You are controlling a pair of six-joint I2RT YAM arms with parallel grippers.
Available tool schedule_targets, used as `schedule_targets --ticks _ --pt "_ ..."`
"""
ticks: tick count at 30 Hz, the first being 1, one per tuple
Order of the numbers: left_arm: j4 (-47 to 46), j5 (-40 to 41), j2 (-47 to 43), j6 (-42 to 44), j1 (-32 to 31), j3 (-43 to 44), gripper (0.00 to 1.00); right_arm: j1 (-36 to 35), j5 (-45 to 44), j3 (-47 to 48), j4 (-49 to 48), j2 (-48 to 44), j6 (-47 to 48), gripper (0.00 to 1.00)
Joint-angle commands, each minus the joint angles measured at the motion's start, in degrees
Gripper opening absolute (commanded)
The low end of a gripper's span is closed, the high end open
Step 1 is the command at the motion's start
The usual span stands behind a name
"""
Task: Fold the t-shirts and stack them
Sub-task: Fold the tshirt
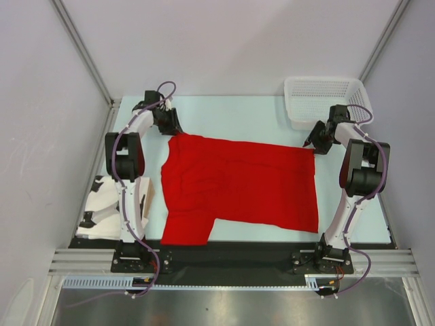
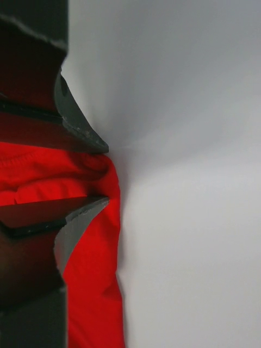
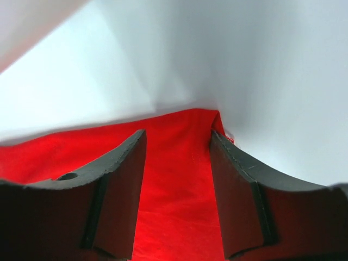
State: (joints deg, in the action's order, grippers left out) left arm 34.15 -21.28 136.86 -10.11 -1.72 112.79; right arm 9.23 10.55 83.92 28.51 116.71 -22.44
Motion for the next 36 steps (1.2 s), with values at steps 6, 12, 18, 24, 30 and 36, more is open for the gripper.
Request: schedule_targets --ticks 6,12,18,24,30,36 --pt "-0.4 -1.0 -2.2 -0.9 1.2 -1.3 0.37 0.2 -4.2 -0.2 -0.7 -1.5 1.5 0.55" --pt "-2.2 -1.9 -2.7 -2.7 1.5 -2.3 0.19 0.4 -6.5 -0.2 1.6 -2.7 2.6 0.57" --pt "-5.6 -3.2 -4.2 -4.9 1.5 -3.3 0.15 0.3 -5.5 -3.7 -2.1 -3.1 2.5 0.6" --pt "-7.1 -4.6 -4.3 -6.6 1.5 -2.8 0.1 0.1 -4.0 -5.2 -5.4 -1.9 0.9 0.56" --pt "-10.7 -5.7 -4.8 -9.0 1.5 -4.5 0.07 -0.6 -6.1 -10.1 -12.0 -5.3 -2.5 0.48" --pt "-15.4 -7.1 -4.7 -12.4 1.5 -6.5 0.04 -1.4 -9.2 -13.3 -16.6 -5.3 -4.8 0.3"
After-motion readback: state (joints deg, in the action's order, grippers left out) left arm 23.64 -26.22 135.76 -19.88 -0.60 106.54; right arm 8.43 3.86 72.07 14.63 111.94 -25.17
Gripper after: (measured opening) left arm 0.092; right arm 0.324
